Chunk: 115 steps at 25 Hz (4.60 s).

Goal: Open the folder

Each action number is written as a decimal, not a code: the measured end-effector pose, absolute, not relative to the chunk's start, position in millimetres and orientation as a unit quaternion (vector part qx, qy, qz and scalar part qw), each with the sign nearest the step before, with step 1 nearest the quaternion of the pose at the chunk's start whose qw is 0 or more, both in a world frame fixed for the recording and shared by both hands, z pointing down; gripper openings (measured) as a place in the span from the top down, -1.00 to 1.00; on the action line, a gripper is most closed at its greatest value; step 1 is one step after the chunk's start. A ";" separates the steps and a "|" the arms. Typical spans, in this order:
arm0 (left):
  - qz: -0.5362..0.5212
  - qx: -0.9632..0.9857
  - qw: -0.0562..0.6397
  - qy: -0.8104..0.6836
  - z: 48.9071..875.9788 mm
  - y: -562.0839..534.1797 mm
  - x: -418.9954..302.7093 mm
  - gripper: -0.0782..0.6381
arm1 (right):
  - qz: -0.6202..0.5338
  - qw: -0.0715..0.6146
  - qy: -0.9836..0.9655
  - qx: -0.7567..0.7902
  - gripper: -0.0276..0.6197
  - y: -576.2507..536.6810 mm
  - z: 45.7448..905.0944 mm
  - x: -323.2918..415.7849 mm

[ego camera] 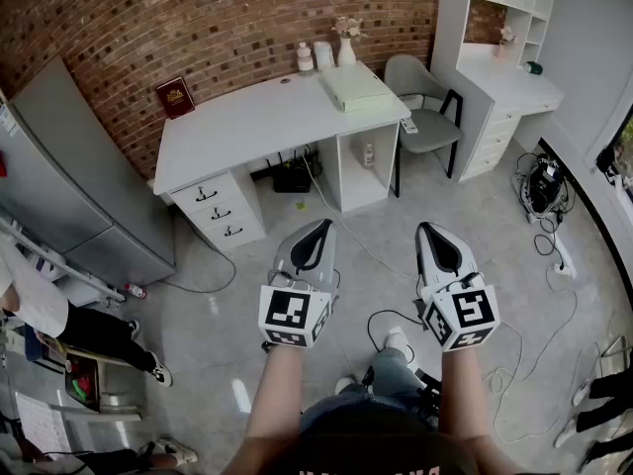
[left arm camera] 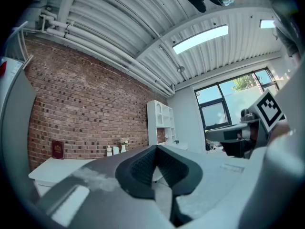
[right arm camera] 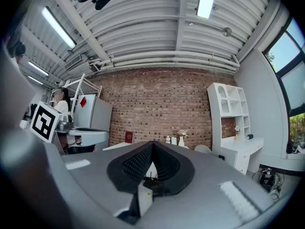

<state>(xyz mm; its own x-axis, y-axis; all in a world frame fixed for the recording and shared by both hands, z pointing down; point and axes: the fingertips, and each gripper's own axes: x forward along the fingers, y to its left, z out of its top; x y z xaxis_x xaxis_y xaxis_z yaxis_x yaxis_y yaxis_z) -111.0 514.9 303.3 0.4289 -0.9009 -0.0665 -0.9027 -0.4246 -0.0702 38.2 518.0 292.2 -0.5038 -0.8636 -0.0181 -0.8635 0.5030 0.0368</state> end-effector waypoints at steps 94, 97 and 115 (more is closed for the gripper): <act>-0.171 -0.872 -0.047 0.456 465.0 -261.8 -0.3 0.23 | 0.124 0.097 -0.819 0.551 0.91 -235.7 416.5 163.6; -0.215 -0.867 -0.038 0.448 486.4 -271.6 14.9 0.23 | 0.129 0.104 -0.822 0.544 0.91 -246.8 422.9 176.1; -0.434 -0.820 -0.005 0.372 595.1 -308.8 62.4 0.20 | 0.199 0.128 -0.817 0.526 0.91 -294.4 487.3 227.1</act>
<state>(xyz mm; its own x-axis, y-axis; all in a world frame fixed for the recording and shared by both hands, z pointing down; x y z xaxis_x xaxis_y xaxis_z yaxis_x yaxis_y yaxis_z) 62.4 -308.8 595.1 0.3463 -0.6057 0.7164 -0.6138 -0.7238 -0.3152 227.1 -294.4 487.3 -0.4144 -0.8084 0.4180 -0.9101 0.3679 -0.1908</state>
